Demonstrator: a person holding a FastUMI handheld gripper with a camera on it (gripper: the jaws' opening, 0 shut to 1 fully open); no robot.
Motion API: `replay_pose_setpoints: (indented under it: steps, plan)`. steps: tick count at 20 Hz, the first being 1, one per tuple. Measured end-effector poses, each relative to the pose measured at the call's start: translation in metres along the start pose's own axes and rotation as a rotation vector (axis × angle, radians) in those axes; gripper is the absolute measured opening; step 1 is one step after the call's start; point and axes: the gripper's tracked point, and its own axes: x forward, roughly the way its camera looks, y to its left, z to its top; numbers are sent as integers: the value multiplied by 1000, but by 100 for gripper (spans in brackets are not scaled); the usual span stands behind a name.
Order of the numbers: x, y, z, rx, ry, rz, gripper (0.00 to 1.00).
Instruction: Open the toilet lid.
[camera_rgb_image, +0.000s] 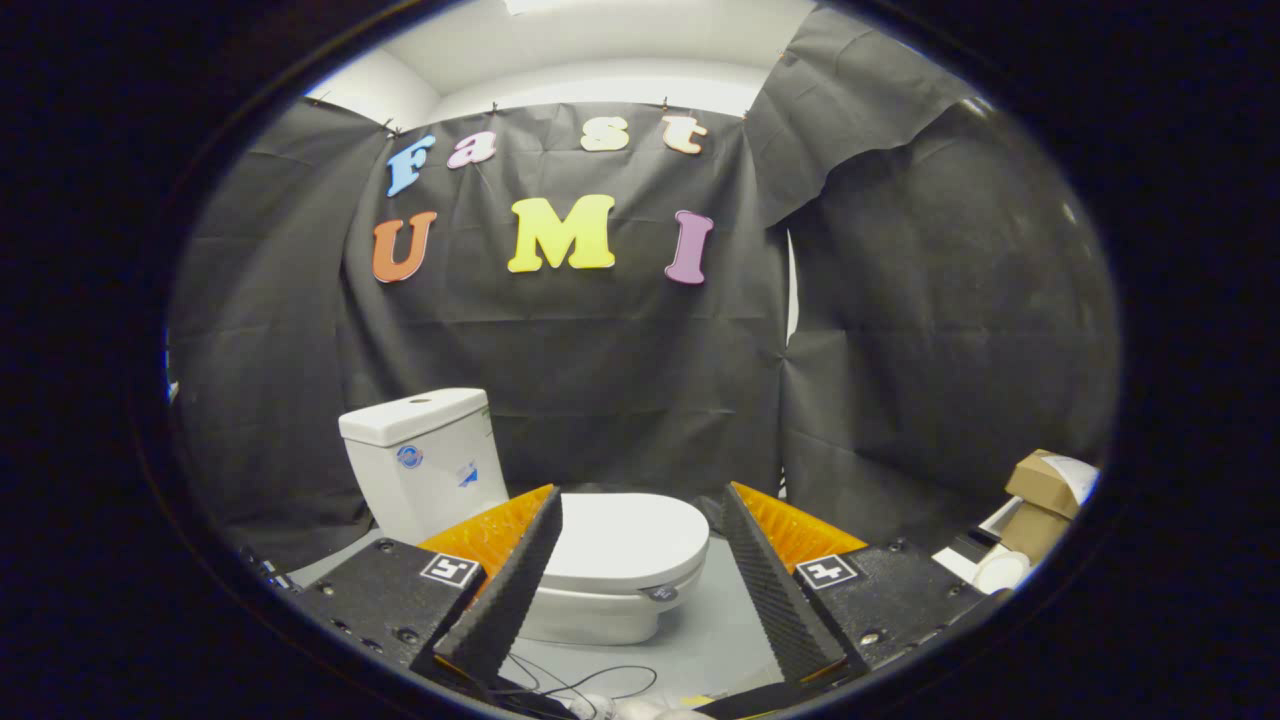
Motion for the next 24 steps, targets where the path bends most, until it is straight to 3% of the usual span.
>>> replay_pose_setpoints:
  steps: [8,16,19,24]
  plan:
    - [19,2,7,12,-9,10,100]
    - [96,-20,20,59,-29,5,100]
    - [129,-35,2,135,4,10,100]
    - [184,-56,-75,360,160,24,99]
